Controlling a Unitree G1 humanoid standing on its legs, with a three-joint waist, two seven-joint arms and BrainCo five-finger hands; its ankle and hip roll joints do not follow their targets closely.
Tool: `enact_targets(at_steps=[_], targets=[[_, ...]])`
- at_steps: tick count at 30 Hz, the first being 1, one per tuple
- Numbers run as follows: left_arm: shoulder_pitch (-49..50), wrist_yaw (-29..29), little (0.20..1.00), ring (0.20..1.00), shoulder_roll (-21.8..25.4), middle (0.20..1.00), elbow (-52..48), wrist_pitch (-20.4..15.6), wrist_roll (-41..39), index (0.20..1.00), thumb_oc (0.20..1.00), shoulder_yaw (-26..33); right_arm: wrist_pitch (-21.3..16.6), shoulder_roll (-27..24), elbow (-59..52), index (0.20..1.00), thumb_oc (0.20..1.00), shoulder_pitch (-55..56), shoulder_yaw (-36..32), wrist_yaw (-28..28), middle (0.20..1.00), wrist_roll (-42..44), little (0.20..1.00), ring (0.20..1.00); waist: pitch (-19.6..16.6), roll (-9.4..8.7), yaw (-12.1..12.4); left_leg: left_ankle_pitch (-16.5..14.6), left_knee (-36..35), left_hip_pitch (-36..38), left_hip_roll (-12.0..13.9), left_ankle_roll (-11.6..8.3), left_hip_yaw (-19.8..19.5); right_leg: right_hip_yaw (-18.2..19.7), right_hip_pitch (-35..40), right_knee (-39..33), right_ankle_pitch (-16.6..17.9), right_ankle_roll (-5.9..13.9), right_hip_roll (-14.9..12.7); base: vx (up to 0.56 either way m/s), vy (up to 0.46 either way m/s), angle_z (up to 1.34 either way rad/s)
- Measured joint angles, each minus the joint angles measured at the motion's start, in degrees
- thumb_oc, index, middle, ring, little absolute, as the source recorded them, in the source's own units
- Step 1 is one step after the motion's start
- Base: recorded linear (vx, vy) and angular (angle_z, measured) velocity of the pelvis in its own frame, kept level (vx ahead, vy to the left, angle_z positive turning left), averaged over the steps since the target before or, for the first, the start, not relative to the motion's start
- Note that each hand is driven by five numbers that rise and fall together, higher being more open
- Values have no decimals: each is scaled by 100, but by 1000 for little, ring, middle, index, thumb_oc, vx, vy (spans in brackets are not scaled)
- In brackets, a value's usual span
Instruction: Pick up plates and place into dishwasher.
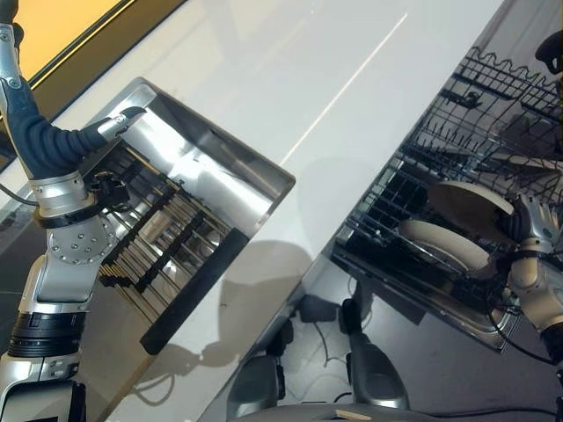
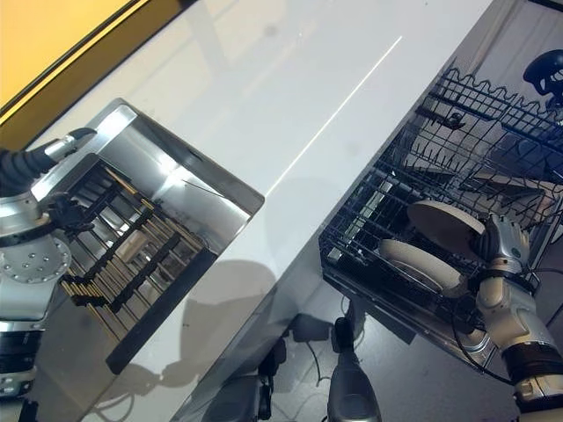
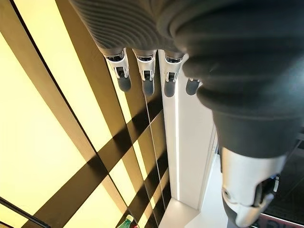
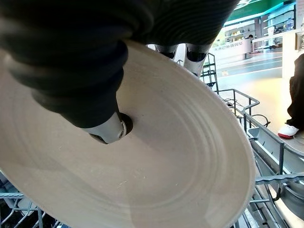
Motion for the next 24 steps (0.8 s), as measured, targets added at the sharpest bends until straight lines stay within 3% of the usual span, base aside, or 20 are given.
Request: enact_targets(at_steps=[8, 10, 11, 12, 13, 17, 24], targets=[[-2, -8, 1000, 1000, -1, 1000, 46, 6, -2, 1000, 1000, 0, 0, -13, -12, 200, 200, -7, 0, 176, 200, 9, 200, 200, 3, -5, 8, 0, 12, 2, 8, 0, -1, -5, 0, 21, -1, 0, 11, 33, -33, 0], [-11, -77, 1000, 1000, -1, 1000, 128, 4, -2, 1000, 1000, 0, 10, -2, 106, 231, 231, -79, 19, 295, 231, 179, 231, 231, 4, -5, 21, 0, 25, 0, 6, 0, -2, -5, -1, 32, -1, 0, 10, -24, -3, 0], [-15, -99, 1000, 1000, -1, 1000, 189, 5, -2, 1000, 1000, -1, 33, -6, 193, 711, 711, -132, 24, 355, 711, 278, 711, 711, 5, -7, 13, -1, 34, 0, 6, 0, -4, -5, -1, 40, -1, -1, 10, -68, -2, 1], [-16, -100, 1000, 1000, -1, 1000, 211, 5, -5, 1000, 1000, -2, 62, -2, 264, 953, 953, -171, 33, 384, 953, 345, 953, 953, 5, -7, 40, 0, 45, -13, 4, 0, -7, -7, -12, 50, 0, 0, 9, -92, -1, 1], [-21, -102, 1000, 1000, -1, 1000, 216, 5, -5, 1000, 1000, -9, 138, 2, 404, 1000, 1000, -278, 85, 385, 1000, 368, 1000, 1000, 8, -10, 27, 0, 65, -38, 0, 0, -9, -6, -39, 72, 0, 0, 8, -76, 2, 1], [-82, -106, 1000, 1000, 3, 1000, 215, 4, -8, 1000, 1000, -23, 406, 4, 894, 1000, 1000, -585, 103, 389, 1000, 692, 1000, 1000, 8, -9, 58, 0, 145, -187, -3, -1, -23, -9, -182, 149, 2, -3, 15, -76, -9, 0], [-274, -98, 1000, 1000, 182, 1000, 280, 6, -16, 1000, 1000, -283, 496, 7, 1178, 1000, 1000, -821, 229, 382, 1000, 916, 1000, 1000, 25, -5, 127, 0, 176, -232, -41, 0, -24, -5, -229, 179, 1, -3, 2, -43, 19, 0]])
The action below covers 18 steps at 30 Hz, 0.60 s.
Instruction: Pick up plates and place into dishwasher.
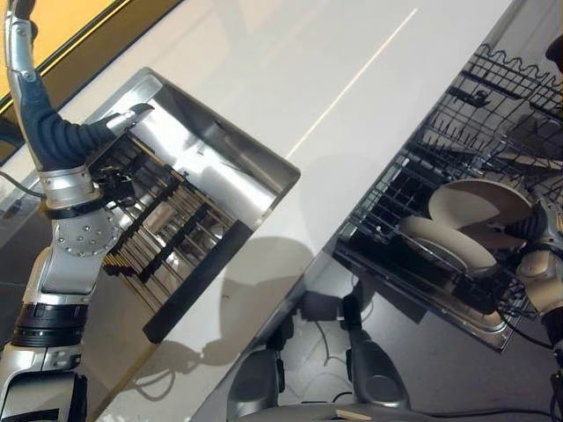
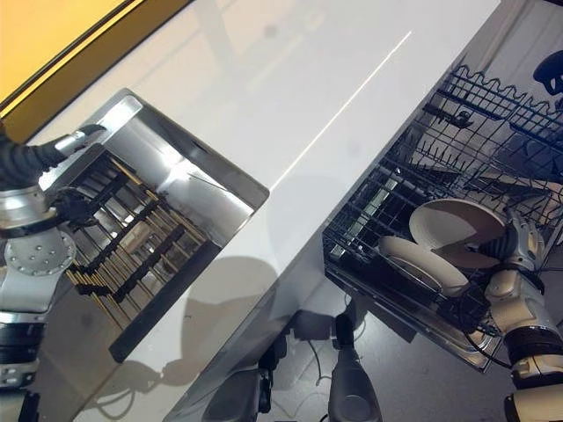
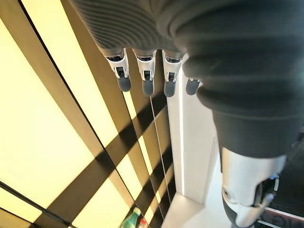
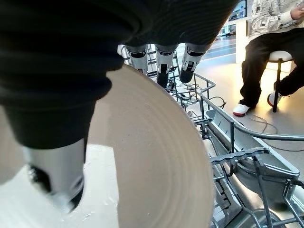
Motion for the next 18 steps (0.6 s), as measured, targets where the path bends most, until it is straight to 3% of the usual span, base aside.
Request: enact_targets(at_steps=[8, 12, 15, 18], targets=[[-84, 2, 1000, 1000, 11, 1000, 5, 7, -3, 1000, 1000, -4, -4, 4, -9, 1000, 1000, -19, 46, -3, 1000, 16, 1000, 1000, 79, -2, -3, 1, 30, -40, -1, -1, 0, 5, -54, 57, 0, 0, 5, 0, 0, 0], [-81, 0, 1000, 1000, 11, 1000, 5, 20, -13, 1000, 1000, -3, -25, 26, -461, 1000, 1000, 11, -64, -359, 1000, 260, 1000, 1000, 80, -4, -14, 1, 41, -24, 2, 0, -1, 6, -42, 78, 0, 0, 10, 0, 0, 0], [30, 0, 1000, 1000, -61, 1000, 7, 14, -12, 1000, 1000, 25, -67, 480, -1219, 1000, 1000, 244, -839, -896, 1000, 482, 1000, 1000, 82, -9, -65, -1, -7, 118, 17, 3, 13, 14, 73, 73, -12, -9, 24, 45, 36, -2], [230, -15, 1000, 1000, -228, 1000, 5, 3, 1, 1000, 1000, 59, -100, 876, -1824, 1000, 1000, 484, -1157, -1264, 1000, 553, 1000, 1000, 78, -19, -130, -13, -92, 276, 21, 28, 35, 38, 187, 65, -33, -5, 22, 83, 60, -3]])
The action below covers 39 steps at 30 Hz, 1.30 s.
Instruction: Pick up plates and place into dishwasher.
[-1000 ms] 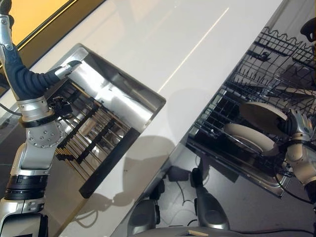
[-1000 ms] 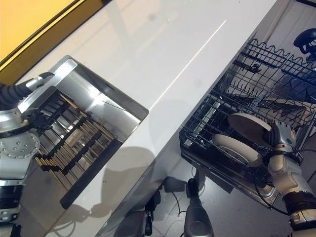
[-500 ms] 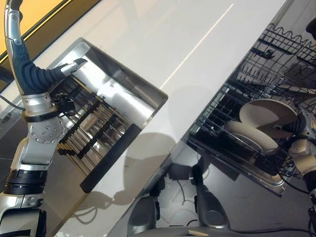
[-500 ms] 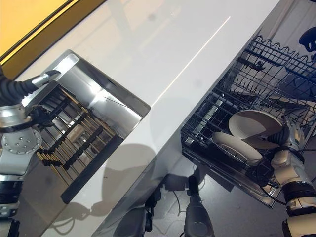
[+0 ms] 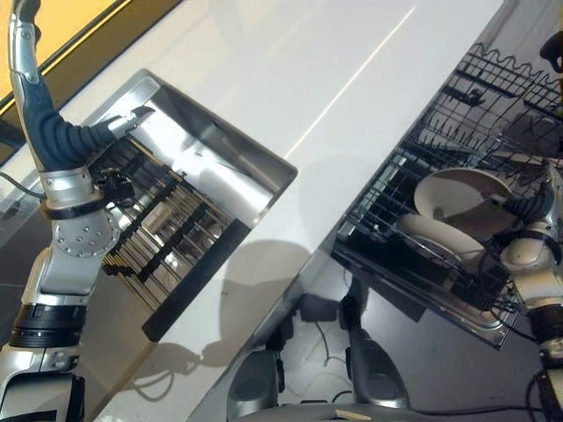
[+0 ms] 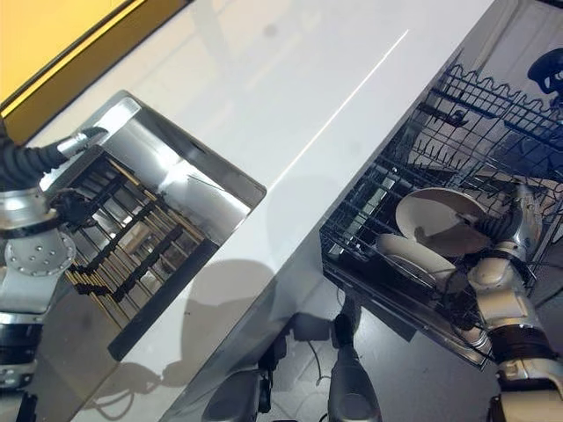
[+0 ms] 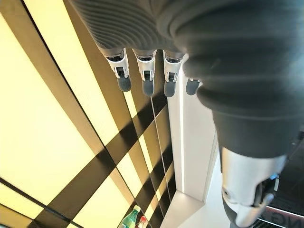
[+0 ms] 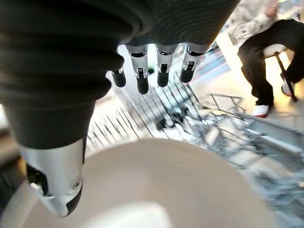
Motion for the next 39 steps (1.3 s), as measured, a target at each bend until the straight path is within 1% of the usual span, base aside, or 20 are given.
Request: enact_targets(at_steps=[4, 6, 9, 12, 15, 16, 19, 20, 22, 24, 27, 28, 30, 32, 34, 37, 38, 39], targets=[[160, -99, 1000, 1000, -262, 1000, -19, 4, 9, 1000, 1000, 66, 7, 341, -386, 1000, 1000, 217, -196, -140, 1000, -5, 1000, 1000, -27, -13, -22, 17, -112, 198, 21, 26, 118, 108, 85, 3, -35, 13, -7, 86, 113, -12], [291, -178, 1000, 1000, -312, 1000, -27, 1, 9, 1000, 1000, 131, 11, 514, -584, 1000, 1000, 293, -310, -168, 1000, -5, 1000, 1000, -42, -8, -38, 24, -164, 315, 22, 26, 202, 148, 147, 1, -49, 24, -6, 41, 110, -15], [510, -264, 1000, 1000, -450, 1000, -100, -2, 4, 1000, 1000, 284, 14, 724, -769, 1000, 1000, 525, -491, -308, 1000, -14, 1000, 1000, -225, 10, -140, 49, -244, 381, 24, 22, 225, 166, 160, -1, -61, 32, -1, 11, 118, -5], [639, -335, 1000, 1000, -495, 1000, -106, -9, 3, 1000, 1000, 311, 64, 782, -813, 1000, 1000, 672, -525, -424, 1000, -28, 1000, 1000, -335, 45, -196, 62, -293, 425, 26, 33, 239, 173, 165, 6, -67, 34, 6, -11, 140, -3], [758, -389, 1000, 1000, -604, 1000, -105, -14, 0, 1000, 1000, 311, 150, 838, -822, 1000, 1000, 776, -596, -638, 1000, -64, 1000, 1000, -415, 152, -219, 75, -377, 587, 32, 39, 317, 227, 256, 10, -102, 35, 15, -33, 131, -7], [788, -391, 1000, 1000, -668, 1000, -107, -27, -7, 1000, 1000, 311, 160, 839, -822, 1000, 1000, 812, -622, -705, 1000, -64, 1000, 1000, -489, 208, -230, 77, -408, 595, 39, 55, 360, 228, 241, 13, -164, 37, 10, -28, 154, -6], [894, -392, 1000, 1000, -780, 1000, -105, -64, -9, 1000, 1000, 310, 252, 845, -824, 1000, 1000, 826, -761, -872, 1000, -66, 1000, 1000, -626, 406, -342, 122, -518, 674, 3, 89, 387, 265, 255, 23, -178, 52, -26, -44, 150, -3], [905, -393, 1000, 1000, -793, 1000, -105, -86, -11, 1000, 1000, 310, 289, 845, -826, 1000, 1000, 869, -817, -902, 1000, -66, 1000, 1000, -671, 471, -342, 129, -538, 684, -7, 100, 390, 262, 249, 29, -182, 57, -33, -21, 120, -3], [905, -402, 1000, 1000, -867, 1000, -131, -138, -22, 1000, 1000, 310, 344, 850, -827, 1000, 1000, 1045, -862, -917, 1000, -66, 1000, 1000, -725, 554, -389, 172, -531, 683, -22, 69, 393, 280, 218, 67, -182, 68, -33, -46, 116, -3], [946, -424, 1000, 1000, -915, 1000, -136, -145, -35, 1000, 1000, 308, 389, 931, -822, 1000, 1000, 1221, -859, -917, 1000, -65, 1000, 1000, -744, 587, -418, 167, -548, 728, -19, 91, 446, 280, 216, 101, -202, 68, -39, 0, 104, -10], [971, -439, 1000, 1000, -915, 1000, -136, -146, -70, 1000, 1000, 308, 389, 1052, -821, 1000, 1000, 1350, -859, -918, 1000, -62, 1000, 1000, -740, 583, -500, 175, -629, 851, -38, 124, 549, 264, 206, 117, -206, 72, -69, 25, 94, -22], [957, -447, 1000, 1000, -917, 1000, -136, -142, -98, 1000, 1000, 307, 381, 1098, -824, 1000, 1000, 1391, -873, -920, 1000, -62, 1000, 1000, -740, 583, -575, 172, -632, 867, -65, 122, 569, 280, 153, 170, -207, 74, -83, 47, 108, -22], [958, -453, 1000, 1000, -914, 1000, -146, -137, -110, 1000, 1000, 293, 376, 1185, -826, 1000, 1000, 1426, -851, -913, 1000, -60, 1000, 1000, -739, 587, -555, 180, -657, 874, -76, 139, 679, 243, 48, 256, -213, 85, -113, 8, 115, -29], [956, -465, 1000, 1000, -914, 1000, -146, -131, -125, 1000, 1000, 242, 305, 1286, -824, 1000, 1000, 1498, -839, -874, 1000, -55, 1000, 1000, -735, 593, -617, 182, -651, 880, -88, 141, 798, 119, -26, 298, -212, 87, -167, 25, 113, -30], [961, -472, 1000, 1000, -916, 1000, -136, -120, -168, 1000, 1000, 217, 197, 1348, -822, 1000, 1000, 1571, -780, -843, 1000, 11, 1000, 1000, -722, 604, -671, 181, -642, 888, -97, 141, 850, 87, -106, 397, -211, 88, -195, 52, 113, -19], [907, -450, 1000, 1000, -928, 1000, -134, -68, -206, 1000, 1000, 171, -172, 1355, -802, 1000, 1000, 1692, -783, -660, 1000, 326, 1000, 1000, -641, 676, -724, 176, -586, 893, -188, 133, 918, 67, -222, 575, -221, 102, -262, 21, 182, -16], [891, -394, 1000, 1000, -930, 1000, -134, -24, -207, 1000, 1000, 114, -305, 1344, -802, 1000, 1000, 1691, -754, -590, 1000, 397, 1000, 1000, -567, 695, -728, 162, -538, 885, -190, 144, 956, 2, -327, 699, -234, 116, -308, -91, 131, -25], [874, -336, 1000, 1000, -930, 1000, -133, 5, -205, 1000, 1000, 38, -424, 1336, -801, 1000, 1000, 1653, -709, -509, 1000, 443, 1000, 1000, -465, 730, -727, 148, -496, 860, -248, 153, 1020, -38, -409, 784, -235, 117, -372, -177, 127, -33]])
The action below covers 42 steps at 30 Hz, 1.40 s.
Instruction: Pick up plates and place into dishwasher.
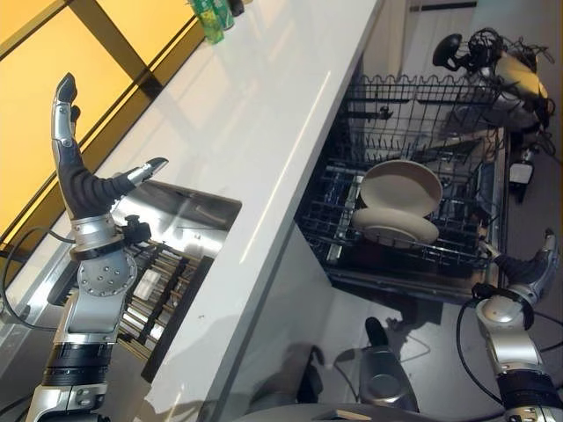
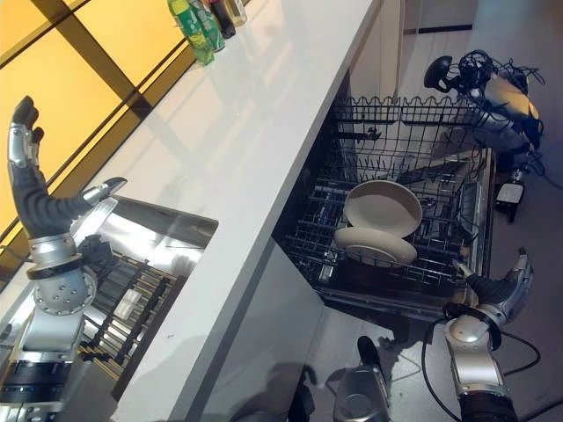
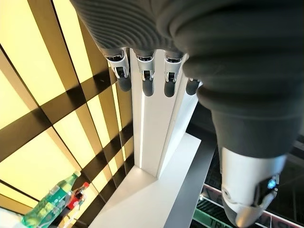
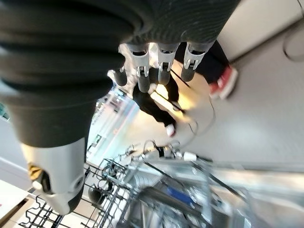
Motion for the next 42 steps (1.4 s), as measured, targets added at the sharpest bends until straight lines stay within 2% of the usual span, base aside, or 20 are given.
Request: enact_targets(at_steps=[2, 3, 4, 5, 7, 9, 10, 11, 12, 13, 14, 15, 19, 21, 24, 28, 33, 42], targets=[[-57, 186, 1000, 1000, -7, 1000, 1, -2, 4, 1000, 1000, -186, -261, -38, 13, 1000, 1000, -229, 133, 77, 1000, 164, 1000, 1000, 210, 122, 82, -61, 228, -263, 16, 49, 159, -216, -287, 130, -11, 54, -144, -217, 123, -53], [-150, 263, 1000, 1000, 2, 1000, 24, -1, 11, 1000, 1000, -279, -447, -46, 70, 1000, 1000, -433, 158, 89, 1000, 296, 1000, 1000, 347, 133, 106, -134, 446, -448, -2, 36, 303, -298, -717, 824, -267, 36, -238, -172, 91, -49], [-234, 333, 1000, 1000, 2, 1000, 76, 0, 12, 1000, 1000, -362, -605, -59, 103, 1000, 1000, -540, 198, 116, 1000, 427, 1000, 1000, 439, 34, 108, -251, 726, -620, -100, 30, 303, -279, -1013, 1664, -568, -109, -415, -128, 64, -36], [-239, 404, 1000, 1000, -67, 1000, 154, -5, 16, 1000, 1000, -438, -726, -199, 118, 1000, 1000, -634, 331, 185, 1000, 536, 1000, 1000, 517, -10, 72, -376, 983, -703, -234, 14, 268, -239, -1118, 1855, -842, -30, -480, -124, 73, -38], [-221, 489, 1000, 1000, -47, 1000, 262, 1, 42, 1000, 1000, -526, -924, -392, 250, 1000, 1000, -1023, 643, 305, 1000, 694, 1000, 1000, 597, 103, 65, -470, 1204, -938, -268, 69, 215, -105, -1354, 1830, -809, -31, -391, -97, 62, -52], [-477, 579, 1000, 1000, -52, 1000, 257, -6, 132, 1000, 1000, -659, -1069, -471, 399, 1000, 1000, -1299, 812, 328, 1000, 823, 1000, 1000, 694, 151, 65, -469, 1172, -958, -313, 70, 229, -180, -1452, 1757, -753, -4, -441, -60, 42, -42], [-548, 630, 1000, 1000, -59, 1000, 258, -8, 146, 1000, 1000, -738, -1115, -481, 485, 1000, 1000, -1462, 874, 327, 1000, 849, 1000, 1000, 684, 220, 93, -473, 1167, -1015, -250, 84, 250, -297, -1521, 1684, -722, 101, -483, -63, 36, -48], [-577, 652, 1000, 1000, -46, 1000, 259, 3, 186, 1000, 1000, -761, -1144, -463, 550, 1000, 1000, -1609, 929, 315, 1000, 886, 1000, 1000, 665, 246, 146, -545, 1240, -1144, -197, 108, 338, -231, -1786, 2275, -885, -62, -540, -41, 28, -28], [-661, 707, 1000, 1000, -44, 1000, 264, 3, 185, 1000, 1000, -822, -1182, -526, 545, 1000, 1000, -1636, 944, 307, 1000, 920, 1000, 1000, 709, 183, 124, -642, 1464, -1262, -254, 75, 329, -89, -1905, 2949, -1217, -222, -679, -14, 37, 4], [-644, 763, 1000, 1000, -23, 1000, 267, -4, 195, 1000, 1000, -828, -1236, -616, 531, 1000, 1000, -1666, 980, 310, 1000, 923, 1000, 1000, 772, 86, 65, -755, 1695, -1332, -393, 63, 279, -1, -1692, 2671, -1324, 265, -895, 6, 45, -2], [-546, 821, 1000, 1000, -40, 1000, 271, 13, 193, 1000, 1000, -834, -1240, -696, 587, 1000, 1000, -1793, 1064, 327, 1000, 929, 1000, 1000, 779, 91, 102, -823, 1770, -1481, -373, 29, 237, 18, -1825, 2615, -1329, 203, -860, 16, 48, -10], [-557, 829, 1000, 1000, -34, 1000, 276, 44, 200, 1000, 1000, -848, -1236, -640, 591, 1000, 1000, -1844, 1058, 331, 1000, 997, 1000, 1000, 741, 142, 61, -808, 1767, -1531, -383, 56, 188, 14, -1851, 2567, -1252, 191, -857, 24, 42, -23], [-627, 831, 1000, 1000, -48, 1000, 276, 84, 195, 1000, 1000, -934, -1196, -661, 601, 1000, 1000, -1917, 983, 567, 1000, 1436, 1000, 1000, 748, 135, 77, -752, 1750, -1543, -458, 78, 97, 30, -1835, 2457, -1146, 195, -885, 20, 22, 0], [-621, 830, 1000, 1000, -72, 1000, 276, 129, 194, 1000, 1000, -936, -1018, -683, 717, 1000, 1000, -2032, 1022, 1157, 1000, 1844, 1000, 1000, 748, 135, 102, -746, 1756, -1580, -438, 79, 58, -9, -1840, 2457, -1119, 217, -881, 7, -8, 8], [-637, 829, 1000, 1000, -218, 1000, 279, 170, 196, 1000, 1000, -944, -942, -643, 781, 1000, 1000, -2141, 1198, 2028, 1000, 2499, 1000, 1000, 748, 135, 132, -746, 1782, -1591, -438, 78, 23, -32, -1843, 2504, -1122, 214, -896, -9, -41, 6], [-678, 828, 1000, 1000, -236, 1000, 294, 238, 199, 1000, 1000, -949, -968, -746, 1015, 1000, 1000, -2193, 1230, 2647, 1000, 2796, 1000, 1000, 747, 135, 139, -748, 1885, -1685, -449, 78, -65, -95, -1839, 2519, -1140, 171, -937, 3, -34, 9], [-790, 827, 1000, 1000, -255, 1000, 322, 316, 210, 1000, 1000, -965, -904, -885, 1160, 1000, 1000, -2238, 1253, 2852, 1000, 2832, 1000, 1000, 747, 135, 218, -756, 2040, -1801, -447, 71, -185, -165, -1829, 2558, -1128, 150, -957, 37, -13, 9], [-890, 795, 1000, 1000, -271, 1000, 382, 521, 202, 1000, 1000, -1152, -433, -901, 1164, 1000, 1000, -2307, 1411, 2853, 1000, 2781, 1000, 1000, 749, 133, 282, -771, 2197, -1795, -429, 56, -391, -326, -1601, 2552, -1131, 153, -986, 75, 51, 9]])
